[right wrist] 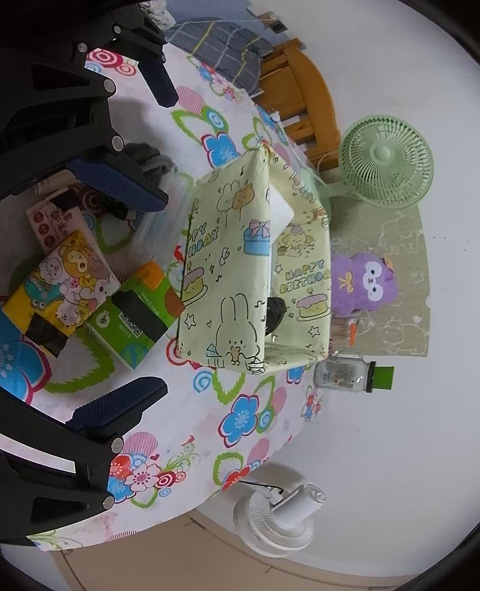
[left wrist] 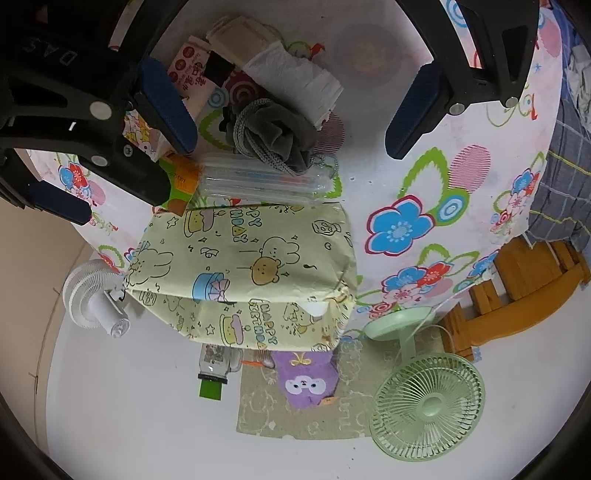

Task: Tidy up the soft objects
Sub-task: 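Grasp the grey sock with the left tool while the right tool grasps the green tissue pack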

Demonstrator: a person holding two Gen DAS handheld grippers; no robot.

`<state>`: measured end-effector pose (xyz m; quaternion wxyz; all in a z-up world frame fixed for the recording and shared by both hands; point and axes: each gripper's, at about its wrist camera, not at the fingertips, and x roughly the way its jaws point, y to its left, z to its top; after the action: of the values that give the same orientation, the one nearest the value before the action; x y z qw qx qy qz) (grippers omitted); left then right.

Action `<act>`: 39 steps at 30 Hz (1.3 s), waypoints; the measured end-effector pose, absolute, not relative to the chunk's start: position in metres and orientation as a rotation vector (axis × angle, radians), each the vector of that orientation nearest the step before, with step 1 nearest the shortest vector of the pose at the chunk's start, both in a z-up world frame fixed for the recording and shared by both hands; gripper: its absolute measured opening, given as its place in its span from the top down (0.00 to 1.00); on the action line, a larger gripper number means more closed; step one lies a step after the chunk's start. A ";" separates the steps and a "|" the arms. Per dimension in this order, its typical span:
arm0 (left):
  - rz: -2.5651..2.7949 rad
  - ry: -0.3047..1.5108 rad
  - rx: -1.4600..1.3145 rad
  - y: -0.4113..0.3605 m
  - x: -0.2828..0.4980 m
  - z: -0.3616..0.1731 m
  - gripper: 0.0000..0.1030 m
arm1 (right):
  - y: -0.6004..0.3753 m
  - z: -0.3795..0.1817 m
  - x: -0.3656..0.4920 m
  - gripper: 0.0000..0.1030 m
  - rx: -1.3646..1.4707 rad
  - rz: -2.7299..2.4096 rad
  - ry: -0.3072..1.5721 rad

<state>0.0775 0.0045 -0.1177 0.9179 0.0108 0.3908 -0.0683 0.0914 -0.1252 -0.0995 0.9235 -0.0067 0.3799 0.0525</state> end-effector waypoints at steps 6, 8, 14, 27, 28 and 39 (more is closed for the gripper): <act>-0.147 0.842 0.024 0.002 0.089 -0.127 0.01 | -0.128 -0.111 0.105 0.10 -0.017 0.096 0.820; -0.149 0.851 0.032 0.000 0.092 -0.129 0.01 | -0.129 -0.114 0.109 0.10 -0.021 0.093 0.831; -0.156 0.876 0.044 -0.004 0.099 -0.136 0.04 | -0.131 -0.122 0.118 0.10 -0.033 0.080 0.859; -0.186 0.956 0.057 -0.015 0.110 -0.158 0.30 | -0.136 -0.149 0.134 0.10 -0.037 0.069 0.945; -0.185 0.955 0.061 -0.016 0.111 -0.158 0.31 | -0.137 -0.150 0.135 0.10 -0.032 0.070 0.949; -0.184 0.957 0.069 -0.016 0.114 -0.157 0.36 | -0.140 -0.162 0.146 0.10 0.027 0.090 0.989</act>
<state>0.1139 -0.0163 -0.1571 0.8831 0.0331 0.4595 -0.0885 0.1459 -0.1396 -0.1616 0.8792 0.0128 0.4742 0.0433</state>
